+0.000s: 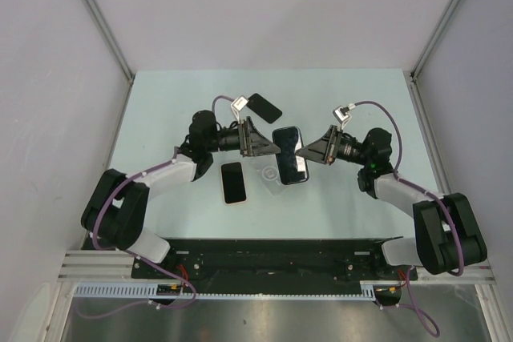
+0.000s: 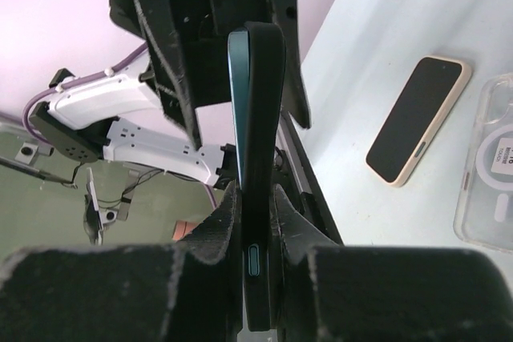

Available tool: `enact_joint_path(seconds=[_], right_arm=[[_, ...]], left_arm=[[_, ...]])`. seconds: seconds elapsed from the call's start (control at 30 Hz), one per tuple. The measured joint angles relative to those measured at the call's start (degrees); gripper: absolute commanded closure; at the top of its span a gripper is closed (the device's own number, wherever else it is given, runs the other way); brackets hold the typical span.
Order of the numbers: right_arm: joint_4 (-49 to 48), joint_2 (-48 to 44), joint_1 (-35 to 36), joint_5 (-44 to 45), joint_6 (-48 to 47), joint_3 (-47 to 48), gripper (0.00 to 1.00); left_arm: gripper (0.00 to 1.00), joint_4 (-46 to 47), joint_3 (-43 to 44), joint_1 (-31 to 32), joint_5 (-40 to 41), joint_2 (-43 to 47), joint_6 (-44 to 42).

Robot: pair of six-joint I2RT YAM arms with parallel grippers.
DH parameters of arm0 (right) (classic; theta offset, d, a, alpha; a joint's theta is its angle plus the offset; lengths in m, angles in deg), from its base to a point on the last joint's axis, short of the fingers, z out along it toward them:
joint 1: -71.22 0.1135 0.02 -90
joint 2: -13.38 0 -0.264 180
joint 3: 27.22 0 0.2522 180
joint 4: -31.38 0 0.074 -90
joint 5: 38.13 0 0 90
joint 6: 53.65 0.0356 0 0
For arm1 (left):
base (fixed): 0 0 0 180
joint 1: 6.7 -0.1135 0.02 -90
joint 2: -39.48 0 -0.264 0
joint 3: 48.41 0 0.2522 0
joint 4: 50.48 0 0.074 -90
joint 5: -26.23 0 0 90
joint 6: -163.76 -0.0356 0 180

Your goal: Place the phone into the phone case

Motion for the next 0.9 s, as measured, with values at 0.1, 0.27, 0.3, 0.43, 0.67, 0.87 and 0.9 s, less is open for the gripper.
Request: enact_joint_path(seconds=[0.1,0.27,0.3,0.43,0.67,0.87,0.9], right_arm=[[1.01,-0.22,0.35,1.42,-0.04,0.0,0.92],[4.17,-2.21,0.55,2.99,-1.14,0.0,0.74],[5.18,-3.15,0.55,3.3,-1.51,0.02,0.68],[11.78,-6.73,0.57,5.07,-5.81,0.66,0.5],[18.69,-10.36,-0.55,5.38,-11.06,3.85,0.31],[21.94,-10.29,-1.9,4.5,-13.51,5.88,0.28],[22.45,-10.23,-1.97,4.31,-13.88,6.29,0.29]], left_arm=[[0.46,4.5,-0.02,1.6,-0.09,-1.01,2.14],[0.83,11.76,-0.28,2.69,-0.48,-4.09,6.75],[0.95,12.41,-0.39,2.69,-0.55,-4.63,7.34],[1.0,14.56,-0.44,2.71,-1.38,-5.29,8.48],[1.0,13.09,-0.02,2.71,-5.14,-5.6,6.03],[1.0,14.38,2.71,2.97,-10.25,-8.15,5.95],[1.0,14.47,3.19,3.1,-11.1,-8.52,5.95]])
